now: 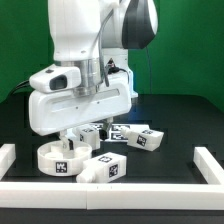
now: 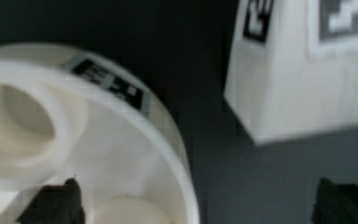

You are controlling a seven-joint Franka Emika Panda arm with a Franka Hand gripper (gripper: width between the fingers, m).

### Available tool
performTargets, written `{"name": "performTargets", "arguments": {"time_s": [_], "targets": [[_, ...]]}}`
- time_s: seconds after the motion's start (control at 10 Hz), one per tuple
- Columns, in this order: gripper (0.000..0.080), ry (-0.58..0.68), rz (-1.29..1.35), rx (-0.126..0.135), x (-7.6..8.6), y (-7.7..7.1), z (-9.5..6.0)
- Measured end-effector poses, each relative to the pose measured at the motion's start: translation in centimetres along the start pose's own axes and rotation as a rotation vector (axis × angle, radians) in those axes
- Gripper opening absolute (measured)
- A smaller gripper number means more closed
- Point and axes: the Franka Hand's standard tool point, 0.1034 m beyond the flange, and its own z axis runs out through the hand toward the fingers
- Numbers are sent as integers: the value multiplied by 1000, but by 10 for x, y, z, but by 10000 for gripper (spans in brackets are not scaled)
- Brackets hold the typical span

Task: Assemble stool

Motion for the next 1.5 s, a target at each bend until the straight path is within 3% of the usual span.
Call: {"name": "performTargets", "arguments": {"time_s": [0.4,0.6,0.7,0.8,0.9,1.0,1.3,1.5], "targets": [[649,-5,10,5,-3,4,8],[404,-6,10,6,-3,3,8],[404,-6,10,6,-3,3,9],[191,-6,10,6,-3,3,9],[68,-6,10,6,-3,4,8],[25,-5,-7,7,1,8,6],[25,6,7,-2,9,13,-6],[25,15,64,-12,28,-1,-32]]}}
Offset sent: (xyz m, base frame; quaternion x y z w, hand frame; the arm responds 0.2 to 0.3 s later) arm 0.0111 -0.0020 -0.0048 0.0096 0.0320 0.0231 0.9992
